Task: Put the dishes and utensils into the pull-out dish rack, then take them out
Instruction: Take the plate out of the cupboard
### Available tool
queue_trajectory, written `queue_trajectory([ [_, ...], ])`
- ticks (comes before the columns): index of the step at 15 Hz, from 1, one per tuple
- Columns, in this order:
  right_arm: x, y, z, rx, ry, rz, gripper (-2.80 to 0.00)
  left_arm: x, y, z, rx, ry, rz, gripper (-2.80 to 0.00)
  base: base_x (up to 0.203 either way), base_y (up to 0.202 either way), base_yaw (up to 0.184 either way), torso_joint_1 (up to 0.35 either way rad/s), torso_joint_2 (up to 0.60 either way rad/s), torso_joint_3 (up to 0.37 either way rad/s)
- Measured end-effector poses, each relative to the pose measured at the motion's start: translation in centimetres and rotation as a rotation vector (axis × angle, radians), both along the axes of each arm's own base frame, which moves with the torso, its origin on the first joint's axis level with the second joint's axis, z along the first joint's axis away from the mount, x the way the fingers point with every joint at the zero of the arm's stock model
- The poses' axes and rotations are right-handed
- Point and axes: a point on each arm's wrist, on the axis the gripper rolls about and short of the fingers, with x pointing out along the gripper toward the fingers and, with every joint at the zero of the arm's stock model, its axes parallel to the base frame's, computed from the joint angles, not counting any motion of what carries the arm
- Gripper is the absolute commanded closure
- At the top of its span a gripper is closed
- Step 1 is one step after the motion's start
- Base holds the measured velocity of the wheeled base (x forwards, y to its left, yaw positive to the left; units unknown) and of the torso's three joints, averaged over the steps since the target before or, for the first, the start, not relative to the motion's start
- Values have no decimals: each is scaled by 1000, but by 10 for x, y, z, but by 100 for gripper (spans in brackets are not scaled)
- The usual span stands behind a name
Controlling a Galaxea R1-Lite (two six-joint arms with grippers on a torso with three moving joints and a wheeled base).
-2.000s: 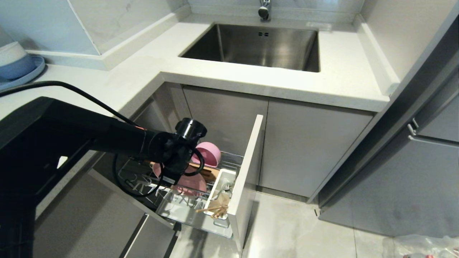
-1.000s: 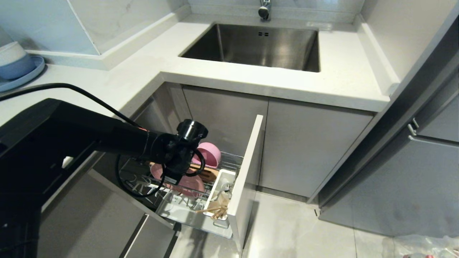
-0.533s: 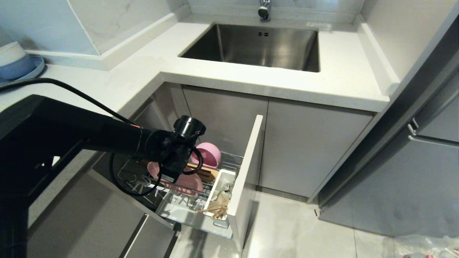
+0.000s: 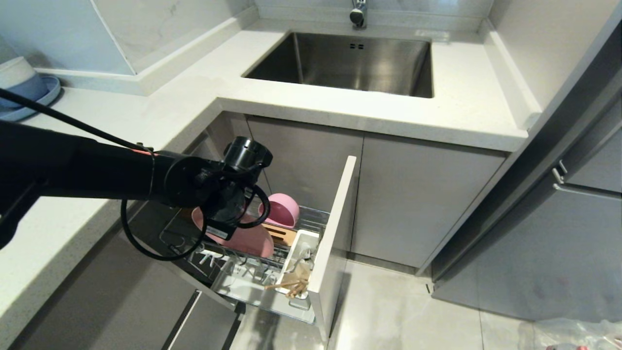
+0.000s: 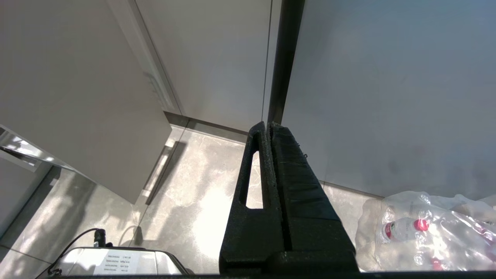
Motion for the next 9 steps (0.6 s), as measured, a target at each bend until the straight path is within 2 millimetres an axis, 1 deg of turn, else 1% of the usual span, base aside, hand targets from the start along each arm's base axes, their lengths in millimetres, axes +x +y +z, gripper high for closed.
queue_trajectory([
  [2,0,0,0,0,0,0,0,-11,-3,14,-11,-25,-23,0,0,0,0,0,0,0],
  [5,0,0,0,0,0,-1,0,-35,-13,38,-34,-54,-83,0,0,0,0,0,0,0],
  [9,0,0,0,0,0,0,0,-76,-28,82,-84,-122,-211,0,0,0,0,0,0,0],
])
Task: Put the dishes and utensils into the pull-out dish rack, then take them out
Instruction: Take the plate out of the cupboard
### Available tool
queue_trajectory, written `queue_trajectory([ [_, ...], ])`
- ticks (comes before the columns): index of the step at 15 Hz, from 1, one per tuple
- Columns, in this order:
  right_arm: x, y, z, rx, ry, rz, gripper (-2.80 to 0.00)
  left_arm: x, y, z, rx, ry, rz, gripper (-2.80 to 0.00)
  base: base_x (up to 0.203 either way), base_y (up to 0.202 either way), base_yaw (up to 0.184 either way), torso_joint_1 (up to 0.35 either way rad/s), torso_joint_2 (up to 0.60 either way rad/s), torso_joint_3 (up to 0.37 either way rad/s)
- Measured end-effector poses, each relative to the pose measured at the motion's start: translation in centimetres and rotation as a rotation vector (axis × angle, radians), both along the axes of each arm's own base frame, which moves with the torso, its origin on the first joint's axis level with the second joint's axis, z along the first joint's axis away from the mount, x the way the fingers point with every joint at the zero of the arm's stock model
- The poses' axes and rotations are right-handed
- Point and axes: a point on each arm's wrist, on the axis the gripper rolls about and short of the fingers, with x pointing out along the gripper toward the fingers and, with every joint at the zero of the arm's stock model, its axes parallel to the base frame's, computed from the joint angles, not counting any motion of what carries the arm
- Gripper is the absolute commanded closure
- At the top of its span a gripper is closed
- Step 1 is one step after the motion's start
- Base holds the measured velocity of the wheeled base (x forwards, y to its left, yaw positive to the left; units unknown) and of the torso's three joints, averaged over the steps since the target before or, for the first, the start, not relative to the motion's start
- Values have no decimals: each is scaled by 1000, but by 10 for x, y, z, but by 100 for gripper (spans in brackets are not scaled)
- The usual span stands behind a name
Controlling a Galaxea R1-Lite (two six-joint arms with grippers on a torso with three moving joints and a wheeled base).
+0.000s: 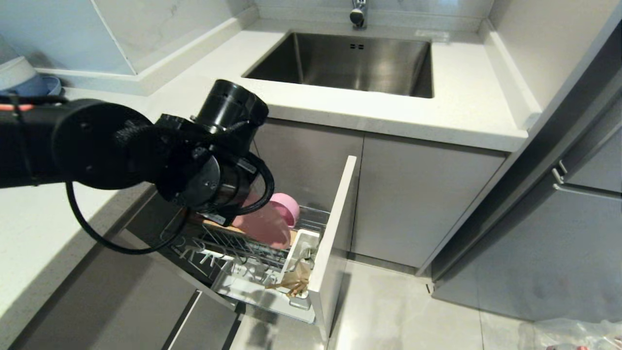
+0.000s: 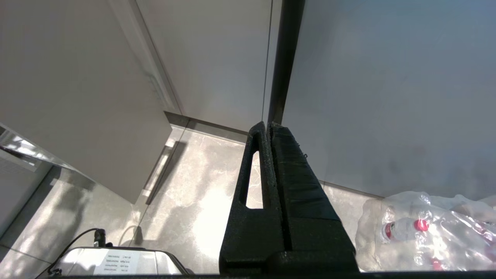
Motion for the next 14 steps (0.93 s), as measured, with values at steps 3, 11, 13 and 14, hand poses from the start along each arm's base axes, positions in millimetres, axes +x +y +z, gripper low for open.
queue_trajectory([
  [3,0,0,0,0,0,0,0,-37,-6,38,-12,-96,-111,0,0,0,0,0,0,0],
  [11,0,0,0,0,0,0,0,-95,28,140,271,-410,-110,0,0,0,0,0,0,0],
  [13,0,0,0,0,0,0,0,-90,47,149,379,-410,-60,0,0,0,0,0,0,0],
  [14,0,0,0,0,0,-1,0,-86,58,154,430,-405,-24,0,0,0,0,0,0,0],
])
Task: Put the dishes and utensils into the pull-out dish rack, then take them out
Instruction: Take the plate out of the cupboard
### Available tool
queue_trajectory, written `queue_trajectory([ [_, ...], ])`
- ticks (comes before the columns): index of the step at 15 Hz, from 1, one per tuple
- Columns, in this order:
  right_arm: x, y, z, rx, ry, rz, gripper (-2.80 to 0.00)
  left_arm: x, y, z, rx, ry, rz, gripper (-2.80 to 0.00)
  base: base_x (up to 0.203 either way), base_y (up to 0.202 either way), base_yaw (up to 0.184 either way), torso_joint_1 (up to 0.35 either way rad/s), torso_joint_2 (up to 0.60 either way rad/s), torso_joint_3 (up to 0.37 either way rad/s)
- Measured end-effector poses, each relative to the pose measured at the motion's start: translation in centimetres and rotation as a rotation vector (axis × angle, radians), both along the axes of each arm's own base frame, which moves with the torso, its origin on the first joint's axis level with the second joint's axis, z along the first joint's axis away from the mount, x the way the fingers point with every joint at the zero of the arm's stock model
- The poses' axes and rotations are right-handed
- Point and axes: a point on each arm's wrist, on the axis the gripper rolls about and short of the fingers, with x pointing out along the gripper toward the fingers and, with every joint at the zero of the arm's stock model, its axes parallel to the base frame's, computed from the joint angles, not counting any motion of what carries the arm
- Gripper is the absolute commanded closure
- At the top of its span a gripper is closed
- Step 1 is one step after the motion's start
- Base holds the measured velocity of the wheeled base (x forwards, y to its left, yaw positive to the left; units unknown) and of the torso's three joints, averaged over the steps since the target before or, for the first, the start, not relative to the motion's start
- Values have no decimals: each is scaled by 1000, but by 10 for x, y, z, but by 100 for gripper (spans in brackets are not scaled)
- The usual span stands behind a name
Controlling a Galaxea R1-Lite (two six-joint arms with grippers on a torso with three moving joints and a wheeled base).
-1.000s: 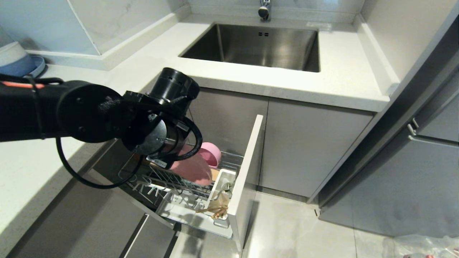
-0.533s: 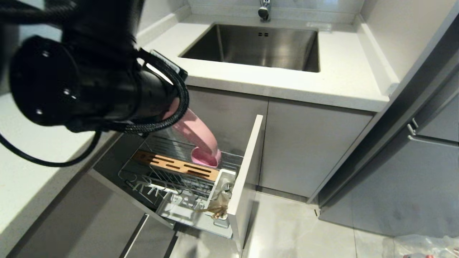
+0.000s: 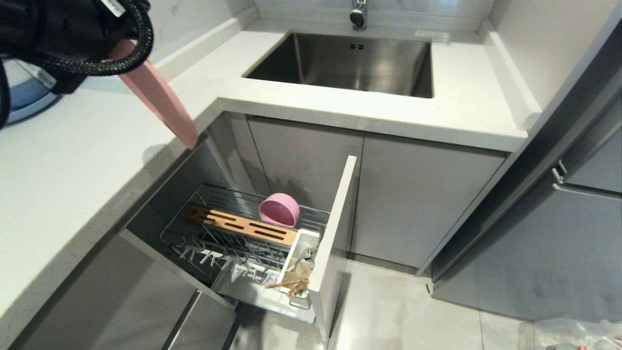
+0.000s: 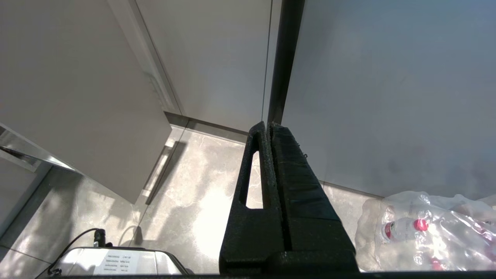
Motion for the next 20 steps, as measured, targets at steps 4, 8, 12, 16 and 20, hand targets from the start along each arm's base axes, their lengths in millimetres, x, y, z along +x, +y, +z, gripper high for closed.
queue_trajectory([
  [4,0,0,0,0,0,0,0,3,50,16,194,22,198,0,0,0,0,0,0,0],
  [8,0,0,0,0,0,1,0,-4,96,15,386,176,405,0,0,0,0,0,0,0],
  [12,0,0,0,0,0,1,0,4,131,11,461,304,587,0,0,0,0,0,0,0],
  [16,0,0,0,0,0,1,0,34,152,-4,541,445,591,0,0,0,0,0,0,0],
  [20,0,0,0,0,0,0,0,60,165,-19,678,633,563,0,0,0,0,0,0,0],
])
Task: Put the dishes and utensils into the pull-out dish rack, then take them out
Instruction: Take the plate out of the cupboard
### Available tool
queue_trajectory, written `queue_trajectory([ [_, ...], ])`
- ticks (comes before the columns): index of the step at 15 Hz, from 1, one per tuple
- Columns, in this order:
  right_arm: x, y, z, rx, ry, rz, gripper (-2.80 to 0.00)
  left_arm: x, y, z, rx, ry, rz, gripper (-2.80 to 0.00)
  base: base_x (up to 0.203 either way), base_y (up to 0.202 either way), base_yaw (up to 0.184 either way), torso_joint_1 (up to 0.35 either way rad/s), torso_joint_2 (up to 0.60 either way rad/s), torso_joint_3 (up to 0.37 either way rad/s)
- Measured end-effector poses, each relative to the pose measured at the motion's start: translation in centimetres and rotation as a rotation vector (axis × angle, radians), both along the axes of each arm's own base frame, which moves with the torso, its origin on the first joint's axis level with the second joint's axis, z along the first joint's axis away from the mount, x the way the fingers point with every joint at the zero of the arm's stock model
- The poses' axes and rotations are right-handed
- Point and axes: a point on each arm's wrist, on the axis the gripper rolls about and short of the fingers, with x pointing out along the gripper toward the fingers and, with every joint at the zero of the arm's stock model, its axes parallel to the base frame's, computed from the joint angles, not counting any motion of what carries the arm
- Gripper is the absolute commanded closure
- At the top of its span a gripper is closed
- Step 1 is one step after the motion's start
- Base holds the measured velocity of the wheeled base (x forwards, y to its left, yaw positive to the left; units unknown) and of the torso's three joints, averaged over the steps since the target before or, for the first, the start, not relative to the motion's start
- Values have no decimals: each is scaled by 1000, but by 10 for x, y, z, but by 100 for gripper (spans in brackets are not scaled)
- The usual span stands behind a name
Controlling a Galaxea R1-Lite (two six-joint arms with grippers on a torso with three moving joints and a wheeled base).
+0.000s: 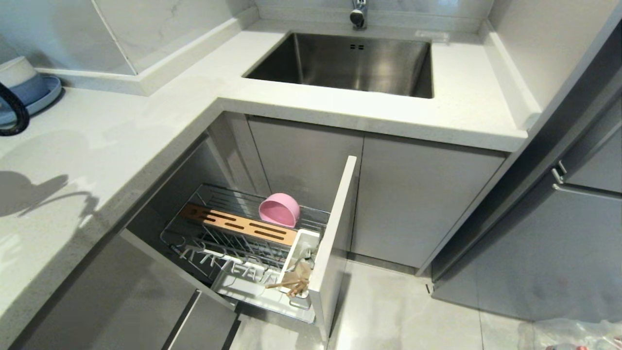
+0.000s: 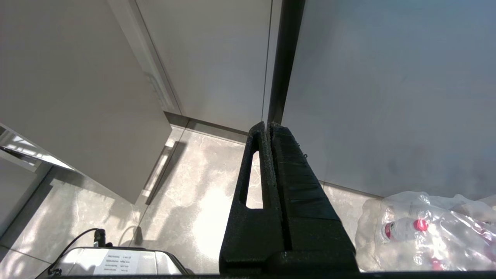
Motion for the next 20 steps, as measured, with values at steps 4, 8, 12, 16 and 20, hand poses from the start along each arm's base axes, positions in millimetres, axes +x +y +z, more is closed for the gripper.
queue_trajectory([
  [4,0,0,0,0,0,0,0,12,8,-17,36,222,-8,0,0,0,0,0,0,0],
  [8,0,0,0,0,0,0,0,19,9,-39,7,420,-36,0,0,0,0,0,0,0],
  [12,0,0,0,0,0,0,0,34,12,-56,-14,521,-46,0,0,0,0,0,0,0],
  [16,0,0,0,0,0,0,0,48,13,-70,-25,587,-51,0,0,0,0,0,0,0],
  [20,0,0,0,0,0,0,0,63,15,-81,-32,619,-54,0,0,0,0,0,0,0],
])
